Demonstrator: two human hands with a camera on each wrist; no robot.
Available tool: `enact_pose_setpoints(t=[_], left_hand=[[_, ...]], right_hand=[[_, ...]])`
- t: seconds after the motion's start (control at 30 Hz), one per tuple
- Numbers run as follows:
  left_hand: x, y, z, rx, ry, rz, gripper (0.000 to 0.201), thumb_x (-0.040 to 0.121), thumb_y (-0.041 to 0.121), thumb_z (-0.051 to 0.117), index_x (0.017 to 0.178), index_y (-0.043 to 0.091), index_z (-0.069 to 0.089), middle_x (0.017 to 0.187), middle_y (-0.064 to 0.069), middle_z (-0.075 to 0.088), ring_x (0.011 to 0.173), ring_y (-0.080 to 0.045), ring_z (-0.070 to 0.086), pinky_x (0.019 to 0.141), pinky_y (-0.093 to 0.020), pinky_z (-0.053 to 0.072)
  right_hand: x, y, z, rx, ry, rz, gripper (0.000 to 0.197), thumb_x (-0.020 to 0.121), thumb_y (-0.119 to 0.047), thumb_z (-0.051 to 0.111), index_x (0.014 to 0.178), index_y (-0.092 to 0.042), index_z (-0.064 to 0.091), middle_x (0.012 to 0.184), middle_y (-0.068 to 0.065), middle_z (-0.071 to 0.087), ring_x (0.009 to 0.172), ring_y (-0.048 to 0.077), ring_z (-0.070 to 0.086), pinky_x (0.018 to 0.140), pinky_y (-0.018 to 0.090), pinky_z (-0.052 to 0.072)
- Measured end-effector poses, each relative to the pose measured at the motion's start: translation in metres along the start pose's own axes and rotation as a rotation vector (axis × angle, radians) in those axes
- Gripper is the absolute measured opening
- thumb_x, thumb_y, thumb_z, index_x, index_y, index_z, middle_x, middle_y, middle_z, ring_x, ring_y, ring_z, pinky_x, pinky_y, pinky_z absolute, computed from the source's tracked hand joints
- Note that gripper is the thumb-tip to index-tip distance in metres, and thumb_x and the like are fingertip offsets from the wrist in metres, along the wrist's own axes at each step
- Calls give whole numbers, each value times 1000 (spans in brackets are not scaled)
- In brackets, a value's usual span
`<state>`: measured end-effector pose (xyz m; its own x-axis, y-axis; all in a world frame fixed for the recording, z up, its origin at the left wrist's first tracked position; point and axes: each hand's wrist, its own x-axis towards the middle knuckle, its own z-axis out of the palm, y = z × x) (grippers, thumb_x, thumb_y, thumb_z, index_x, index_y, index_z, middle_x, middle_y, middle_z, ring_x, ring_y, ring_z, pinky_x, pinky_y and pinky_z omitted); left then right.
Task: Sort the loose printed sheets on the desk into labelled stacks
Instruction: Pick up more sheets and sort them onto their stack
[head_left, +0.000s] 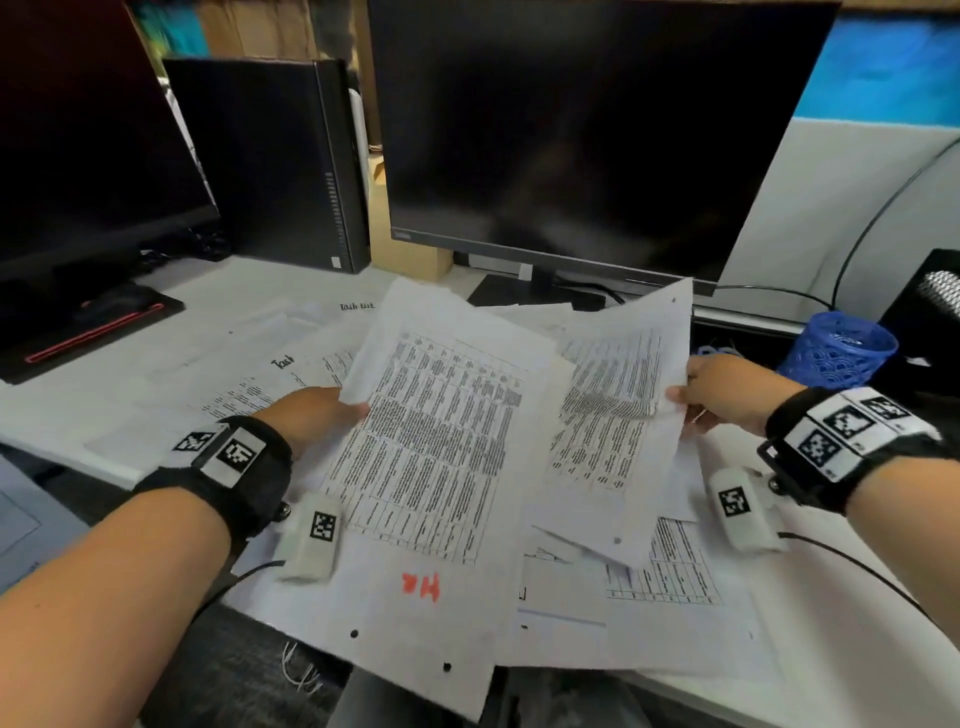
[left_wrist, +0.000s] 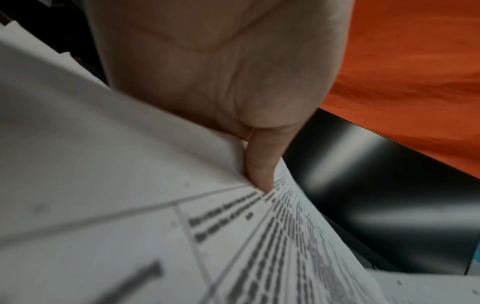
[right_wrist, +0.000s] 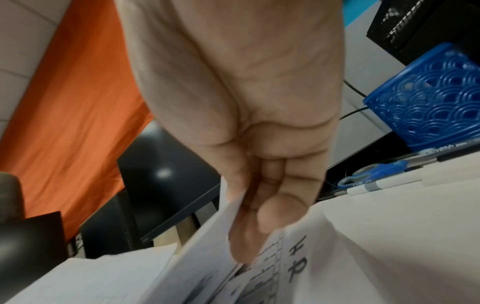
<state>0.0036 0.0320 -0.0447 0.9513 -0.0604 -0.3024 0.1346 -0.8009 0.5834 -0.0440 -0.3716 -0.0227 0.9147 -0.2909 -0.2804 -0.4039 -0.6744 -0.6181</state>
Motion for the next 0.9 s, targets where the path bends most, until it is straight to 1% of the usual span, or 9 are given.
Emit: enact_pose_setpoints(t=[0.17, 0.23, 0.3, 0.4, 0.47, 0.53, 0.6, 0.7, 0.9], left_hand=[[-3, 6, 6, 87, -100, 68, 46, 95, 44, 49, 134, 20, 51, 124, -4, 60, 108, -22, 56, 100, -35, 41], [-7, 12, 13, 53, -160, 88, 45, 95, 42, 50, 135, 23, 50, 121, 0, 62, 108, -21, 56, 96, -33, 42], [-9, 16, 20, -69, -179, 92, 44, 94, 40, 53, 134, 24, 51, 108, 8, 63, 98, -13, 57, 85, -25, 40], [-9, 18, 22, -202, -128, 77, 40, 95, 36, 53, 133, 21, 54, 98, 11, 61, 88, -8, 55, 77, -22, 36], [-4, 14, 18, -122, -16, 69, 42, 97, 40, 48, 134, 21, 52, 102, 7, 62, 89, -12, 55, 75, -22, 37], [0, 8, 11, -107, 88, 23, 46, 99, 41, 42, 137, 17, 47, 112, 4, 62, 92, -14, 56, 76, -24, 40], [3, 3, 4, -143, 161, -61, 46, 100, 37, 41, 136, 8, 47, 126, -7, 59, 108, -27, 58, 90, -36, 46], [10, -7, -7, -269, 279, -171, 40, 100, 25, 43, 126, -3, 52, 127, -22, 57, 115, -39, 54, 86, -36, 48], [5, -22, -10, -249, 235, -353, 56, 91, 7, 53, 143, 4, 32, 125, -13, 59, 113, -26, 58, 83, -27, 47]], right_hand=[[32, -17, 9, 293, -43, 17, 22, 95, 1, 48, 116, 4, 53, 110, 20, 62, 97, 34, 62, 76, 39, 56], [35, -25, 19, 211, -61, 76, 7, 96, -4, 48, 97, 0, 53, 94, 17, 60, 87, 30, 59, 72, 33, 51], [42, -30, 30, 52, -65, 107, 22, 98, -9, 43, 77, -7, 48, 86, 15, 53, 86, 31, 51, 65, 26, 43], [49, -38, 47, 103, -158, 52, 24, 96, -7, 44, 108, 8, 59, 113, 27, 60, 106, 39, 58, 92, 40, 50], [46, -42, 52, 332, -211, 89, 19, 93, -3, 50, 106, 6, 60, 102, 24, 65, 92, 39, 65, 82, 51, 55], [42, -45, 58, 460, -300, 122, 13, 95, -6, 50, 101, 1, 60, 89, 19, 69, 73, 32, 70, 63, 42, 60], [44, -46, 62, 455, -353, 110, 18, 90, -8, 61, 106, 0, 60, 94, 17, 73, 82, 30, 72, 72, 41, 59], [51, -52, 68, 104, -226, -13, 33, 84, -12, 69, 115, -3, 58, 113, 14, 68, 102, 31, 65, 93, 43, 51], [52, -89, 77, -91, 28, -251, 29, 93, -17, 57, 121, -9, 58, 121, 7, 63, 109, 26, 57, 89, 32, 43]])
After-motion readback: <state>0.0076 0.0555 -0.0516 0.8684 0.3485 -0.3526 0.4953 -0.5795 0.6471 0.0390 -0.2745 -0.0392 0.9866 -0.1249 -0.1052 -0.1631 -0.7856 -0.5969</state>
